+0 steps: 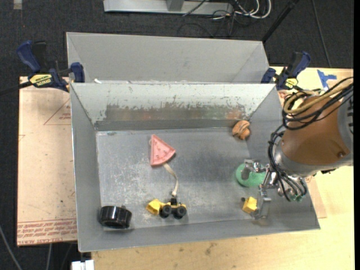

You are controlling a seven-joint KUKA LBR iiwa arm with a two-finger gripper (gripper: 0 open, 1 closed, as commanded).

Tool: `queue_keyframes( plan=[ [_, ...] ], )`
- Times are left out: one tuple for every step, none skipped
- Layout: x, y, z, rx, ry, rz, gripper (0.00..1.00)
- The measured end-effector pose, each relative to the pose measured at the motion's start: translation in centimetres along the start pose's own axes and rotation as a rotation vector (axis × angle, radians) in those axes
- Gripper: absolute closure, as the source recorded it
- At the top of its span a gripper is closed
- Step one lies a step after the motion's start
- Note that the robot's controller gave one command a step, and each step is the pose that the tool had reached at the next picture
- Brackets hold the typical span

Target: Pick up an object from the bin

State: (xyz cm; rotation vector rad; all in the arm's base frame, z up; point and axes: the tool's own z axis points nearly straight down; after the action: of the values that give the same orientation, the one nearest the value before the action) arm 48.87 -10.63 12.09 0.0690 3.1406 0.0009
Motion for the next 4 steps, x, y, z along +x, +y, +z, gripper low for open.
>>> queue_keyframes(
  plan=[
    [0.4, -3.8, 4.9, -0.004, -0.005, 0.356, 1.0],
    [0.4, -3.8, 4.9, -0.004, -0.005, 0.356, 1.0],
    [0.8, -2.2, -0.9, 0.0, 0.005, 0.365, 1.0],
    [0.0, -2.5, -5.5, 0.0, -0.002, 0.392, 1.0]
  ],
)
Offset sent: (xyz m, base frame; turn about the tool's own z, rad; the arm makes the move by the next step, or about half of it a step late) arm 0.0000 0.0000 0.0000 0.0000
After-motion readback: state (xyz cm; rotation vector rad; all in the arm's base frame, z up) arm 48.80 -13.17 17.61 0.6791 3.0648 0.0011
